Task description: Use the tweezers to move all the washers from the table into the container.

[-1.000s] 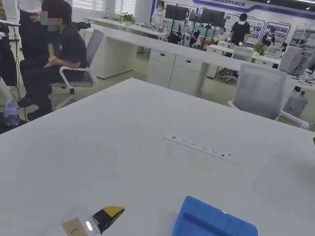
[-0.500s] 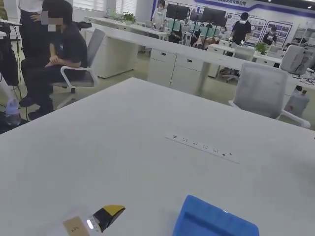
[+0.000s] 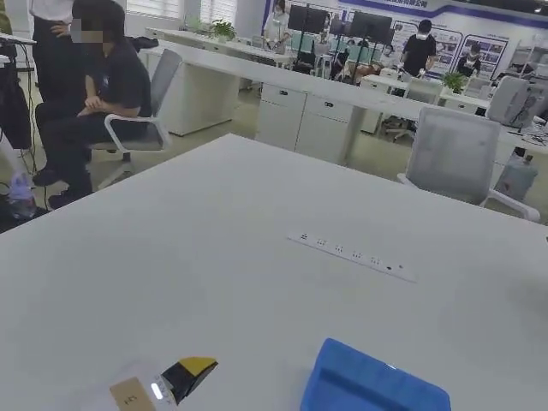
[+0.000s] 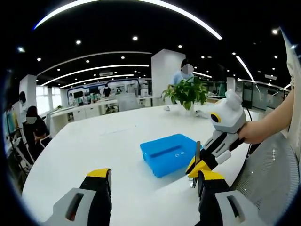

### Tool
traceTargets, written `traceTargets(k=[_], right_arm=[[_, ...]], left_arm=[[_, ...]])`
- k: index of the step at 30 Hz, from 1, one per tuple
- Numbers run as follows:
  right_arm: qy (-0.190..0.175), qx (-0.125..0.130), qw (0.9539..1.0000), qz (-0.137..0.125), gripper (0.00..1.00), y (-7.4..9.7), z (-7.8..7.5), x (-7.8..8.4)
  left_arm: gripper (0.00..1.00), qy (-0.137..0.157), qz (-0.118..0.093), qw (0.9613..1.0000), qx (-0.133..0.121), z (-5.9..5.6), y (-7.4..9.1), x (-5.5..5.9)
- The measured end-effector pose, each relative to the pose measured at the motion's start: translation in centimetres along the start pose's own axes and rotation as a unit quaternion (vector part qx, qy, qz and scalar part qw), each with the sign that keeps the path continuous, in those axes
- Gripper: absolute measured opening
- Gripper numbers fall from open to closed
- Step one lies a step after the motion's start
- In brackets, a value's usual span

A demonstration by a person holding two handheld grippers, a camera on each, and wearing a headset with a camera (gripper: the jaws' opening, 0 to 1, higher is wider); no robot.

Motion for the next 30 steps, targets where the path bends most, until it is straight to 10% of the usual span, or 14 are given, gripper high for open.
traceTargets(k=[22, 30], right_arm=[[0.044, 0.02, 0.9988, -0.002, 0.03, 0.2, 1.8, 0.8], [-0.046, 0.032, 0.9971, -0.052, 0.03, 1.4, 1.5, 0.8]], left_arm=[[0.75, 0.003, -0.008, 1.0, 0.0, 0.0, 0.1, -0.1], [0.75, -0.002, -0.004, 1.0, 0.0, 0.0, 0.1, 0.0]])
Point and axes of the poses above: the centre of the closed fingertips' face, and the gripper's own axes: y roughly backward along the fingers, z roughly to its left, x roughly out of its underside, the point moved 8 cm from there along y, roughly backward along the fingers, and after that the axes turned 1 degree about -y, right-handed, at the moved point
